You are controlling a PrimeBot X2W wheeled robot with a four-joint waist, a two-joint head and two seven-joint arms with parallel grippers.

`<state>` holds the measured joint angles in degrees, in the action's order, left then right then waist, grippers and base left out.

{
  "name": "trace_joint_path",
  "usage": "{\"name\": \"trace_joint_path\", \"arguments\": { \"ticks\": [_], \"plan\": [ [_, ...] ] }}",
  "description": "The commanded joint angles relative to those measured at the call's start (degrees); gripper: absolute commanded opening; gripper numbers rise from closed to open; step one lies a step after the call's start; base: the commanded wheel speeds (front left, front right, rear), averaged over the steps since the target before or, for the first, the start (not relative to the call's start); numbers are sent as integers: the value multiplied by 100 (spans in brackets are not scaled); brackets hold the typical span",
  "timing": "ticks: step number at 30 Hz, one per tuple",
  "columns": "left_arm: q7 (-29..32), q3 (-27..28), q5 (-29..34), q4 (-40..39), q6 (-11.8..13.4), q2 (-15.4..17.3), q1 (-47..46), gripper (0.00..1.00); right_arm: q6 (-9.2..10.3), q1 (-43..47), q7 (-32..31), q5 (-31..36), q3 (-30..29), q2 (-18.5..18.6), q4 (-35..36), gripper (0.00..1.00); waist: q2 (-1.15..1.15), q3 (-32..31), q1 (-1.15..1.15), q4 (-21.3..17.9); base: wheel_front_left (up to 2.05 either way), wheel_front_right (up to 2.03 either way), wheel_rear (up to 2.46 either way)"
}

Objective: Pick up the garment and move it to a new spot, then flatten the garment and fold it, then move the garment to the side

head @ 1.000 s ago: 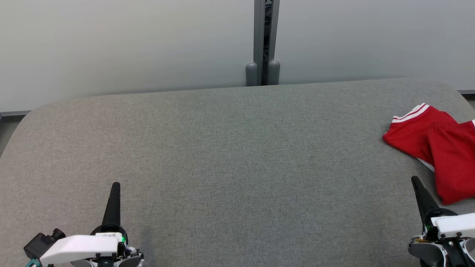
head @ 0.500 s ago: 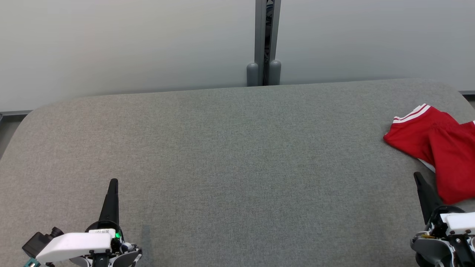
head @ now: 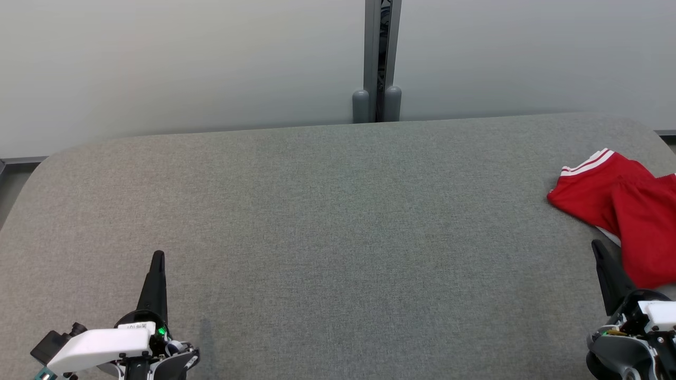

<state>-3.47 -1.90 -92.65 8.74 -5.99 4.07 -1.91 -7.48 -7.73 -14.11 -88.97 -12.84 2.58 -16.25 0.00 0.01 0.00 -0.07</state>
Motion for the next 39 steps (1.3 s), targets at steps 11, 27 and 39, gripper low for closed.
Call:
{"name": "trace_joint_path", "arguments": {
  "ticks": [11,27,39],
  "plan": [
    [55,47,-197,2,-50,26,-115,0,-2,-72,-95,-238,-59,54,22,0,0,-2,0,7,0,0,0],
    [67,59,-181,2,-49,15,-114,0,-2,-66,-94,-239,-57,54,22,0,0,-2,0,7,0,0,0],
    [77,66,-170,2,-48,6,-114,0,-2,-66,-93,-239,-57,54,22,0,0,-2,0,7,0,0,0]
  ]
}}
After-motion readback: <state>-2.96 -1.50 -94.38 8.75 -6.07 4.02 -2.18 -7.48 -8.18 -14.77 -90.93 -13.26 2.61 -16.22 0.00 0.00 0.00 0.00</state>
